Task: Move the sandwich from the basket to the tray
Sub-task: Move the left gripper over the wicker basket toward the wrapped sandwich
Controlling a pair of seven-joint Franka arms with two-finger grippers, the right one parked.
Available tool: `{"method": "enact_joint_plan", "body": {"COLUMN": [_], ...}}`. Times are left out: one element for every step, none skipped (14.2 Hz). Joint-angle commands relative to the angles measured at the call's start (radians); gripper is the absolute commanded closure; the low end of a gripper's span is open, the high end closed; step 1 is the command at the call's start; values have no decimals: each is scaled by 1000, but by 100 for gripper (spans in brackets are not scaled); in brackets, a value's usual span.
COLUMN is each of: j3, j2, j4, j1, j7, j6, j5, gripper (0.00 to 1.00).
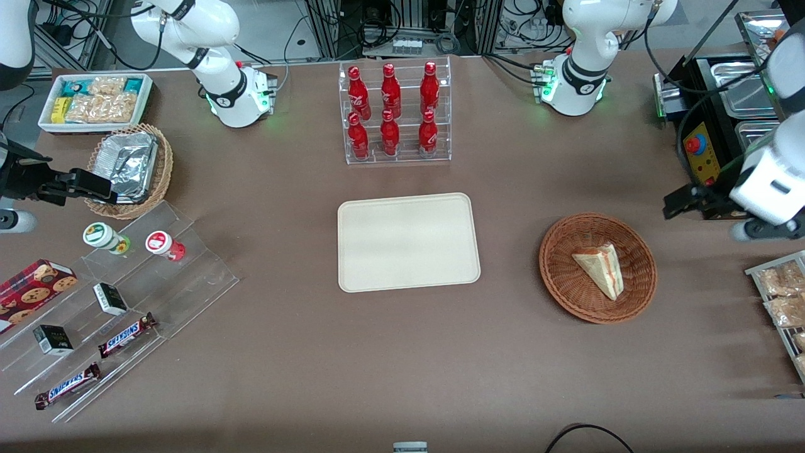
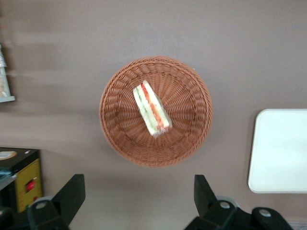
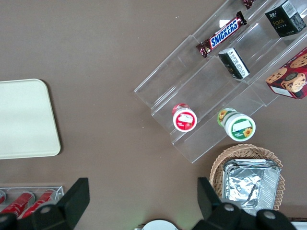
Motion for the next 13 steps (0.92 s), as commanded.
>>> {"method": "enact_joint_plan", "body": {"j3": [-7, -10, -13, -13, -13, -13, -13, -13, -13, -13, -13, -13, -13], "j2": [3, 18, 37, 52, 61, 77, 84, 83, 78, 69, 68, 74, 80], "j4": [-114, -131, -142, -149, -156, -166, -185, -224, -269, -307, -315, -321, -330], "j1": [2, -4, -21, -38, -41, -41, -42, -42, -42, -42, -44, -44, -44], "j7": [-127, -183, -247, -301, -329, -335, -339, -364, -391, -425, -442, -442, -442], "j6": [112, 143, 174, 192, 202, 203, 222, 272, 329, 367, 370, 372, 380], "j5": [6, 9, 9, 11, 9, 6, 9, 9, 11, 11, 11, 14, 36], "gripper": [0, 0, 0, 0, 0, 0, 0, 0, 0, 0, 0, 0, 0]}}
